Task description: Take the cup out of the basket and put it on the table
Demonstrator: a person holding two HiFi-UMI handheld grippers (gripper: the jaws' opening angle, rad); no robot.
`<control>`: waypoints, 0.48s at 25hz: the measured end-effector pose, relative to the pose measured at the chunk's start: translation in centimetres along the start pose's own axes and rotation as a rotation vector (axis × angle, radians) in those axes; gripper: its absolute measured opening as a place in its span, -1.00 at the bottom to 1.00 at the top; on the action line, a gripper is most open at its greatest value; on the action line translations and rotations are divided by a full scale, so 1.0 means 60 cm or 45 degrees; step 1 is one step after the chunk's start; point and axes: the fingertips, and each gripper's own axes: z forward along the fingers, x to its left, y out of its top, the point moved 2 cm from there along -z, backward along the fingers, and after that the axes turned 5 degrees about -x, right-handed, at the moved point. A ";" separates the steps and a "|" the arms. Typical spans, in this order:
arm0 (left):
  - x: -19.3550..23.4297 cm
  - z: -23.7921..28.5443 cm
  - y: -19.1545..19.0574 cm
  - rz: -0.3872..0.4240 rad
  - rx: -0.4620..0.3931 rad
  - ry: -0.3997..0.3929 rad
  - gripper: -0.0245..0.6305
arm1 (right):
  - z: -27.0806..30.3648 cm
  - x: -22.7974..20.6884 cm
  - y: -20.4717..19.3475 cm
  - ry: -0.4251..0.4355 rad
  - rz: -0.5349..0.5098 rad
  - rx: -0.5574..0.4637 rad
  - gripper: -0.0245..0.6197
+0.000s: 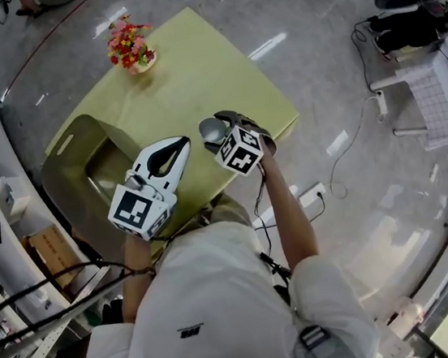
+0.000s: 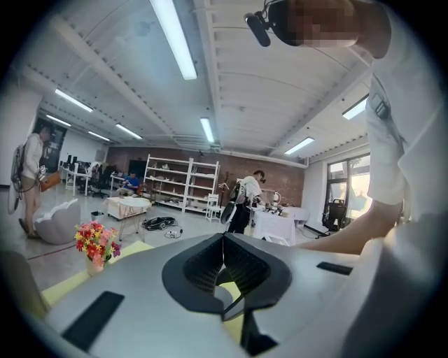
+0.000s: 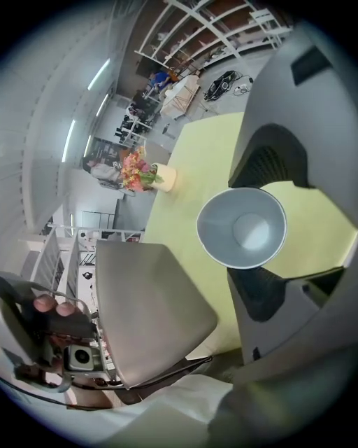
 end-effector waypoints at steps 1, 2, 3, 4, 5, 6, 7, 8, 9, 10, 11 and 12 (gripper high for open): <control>0.000 0.003 -0.001 -0.001 0.003 -0.003 -0.89 | 0.006 -0.002 -0.007 -0.005 0.005 0.006 0.15; 0.000 0.005 -0.003 -0.003 0.006 -0.006 -0.89 | 0.011 -0.003 -0.013 -0.010 0.009 0.010 0.15; 0.001 0.007 -0.003 -0.005 0.010 -0.009 -0.89 | 0.016 -0.004 -0.019 -0.015 0.012 0.014 0.15; 0.001 0.009 -0.004 -0.007 0.014 -0.011 -0.89 | 0.021 -0.005 -0.023 -0.020 0.014 0.017 0.15; 0.002 0.010 -0.004 -0.008 0.017 -0.013 -0.89 | 0.025 -0.006 -0.027 -0.026 0.016 0.021 0.15; 0.002 0.011 -0.004 -0.009 0.021 -0.015 -0.89 | 0.028 -0.007 -0.030 -0.031 0.017 0.024 0.15; 0.002 0.012 -0.005 -0.009 0.024 -0.017 -0.89 | 0.031 -0.007 -0.033 -0.037 0.016 0.025 0.15; 0.002 0.013 -0.006 -0.010 0.028 -0.019 -0.89 | 0.034 -0.008 -0.036 -0.044 0.015 0.024 0.15; 0.001 0.015 -0.008 -0.010 0.033 -0.021 -0.89 | 0.037 -0.010 -0.038 -0.053 0.012 0.019 0.15; 0.001 0.018 -0.010 -0.011 0.037 -0.023 -0.89 | 0.040 -0.011 -0.040 -0.066 0.007 0.009 0.15; 0.001 0.020 -0.013 -0.012 0.042 -0.025 -0.89 | 0.043 -0.014 -0.041 -0.082 0.000 -0.003 0.15; 0.001 0.023 -0.015 -0.013 0.046 -0.027 -0.89 | 0.046 -0.016 -0.042 -0.099 -0.007 -0.013 0.15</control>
